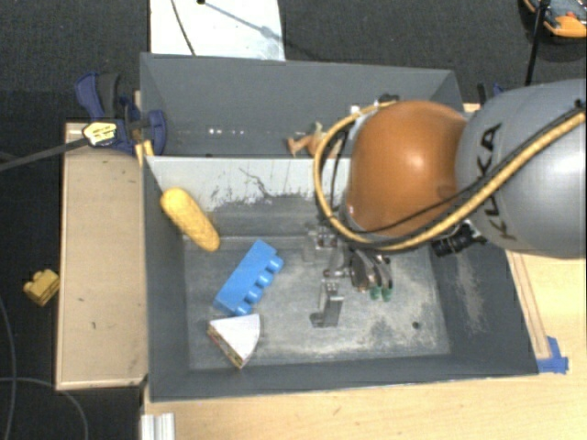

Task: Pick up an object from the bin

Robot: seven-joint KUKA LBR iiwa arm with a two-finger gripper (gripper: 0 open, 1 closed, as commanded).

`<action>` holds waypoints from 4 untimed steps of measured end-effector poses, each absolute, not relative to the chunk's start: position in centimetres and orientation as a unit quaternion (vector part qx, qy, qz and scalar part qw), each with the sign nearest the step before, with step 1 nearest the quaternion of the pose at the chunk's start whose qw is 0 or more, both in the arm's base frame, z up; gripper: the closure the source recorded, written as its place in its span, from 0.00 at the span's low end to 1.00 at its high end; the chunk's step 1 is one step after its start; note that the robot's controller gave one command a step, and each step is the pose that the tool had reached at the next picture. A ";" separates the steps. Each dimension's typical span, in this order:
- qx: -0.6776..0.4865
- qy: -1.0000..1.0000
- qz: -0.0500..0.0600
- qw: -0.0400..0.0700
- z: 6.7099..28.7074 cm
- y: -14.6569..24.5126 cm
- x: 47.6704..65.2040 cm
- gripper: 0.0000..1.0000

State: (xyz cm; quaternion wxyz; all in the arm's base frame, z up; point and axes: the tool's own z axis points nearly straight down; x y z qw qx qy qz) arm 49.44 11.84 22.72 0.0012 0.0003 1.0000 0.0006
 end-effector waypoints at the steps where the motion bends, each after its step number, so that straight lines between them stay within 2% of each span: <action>1: -0.043 0.999 0.000 0.005 19.8 15.0 50.9 0.00; 2: -0.062 0.998 0.002 0.002 13.7 17.1 52.2 0.00; 3: -0.175 0.985 0.001 0.002 13.1 20.1 54.0 1.00; 4: -0.173 0.985 0.001 0.001 13.1 20.1 54.0 0.00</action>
Offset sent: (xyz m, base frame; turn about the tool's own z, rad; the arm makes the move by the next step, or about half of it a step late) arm 0.0294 0.0501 -0.0962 -0.1175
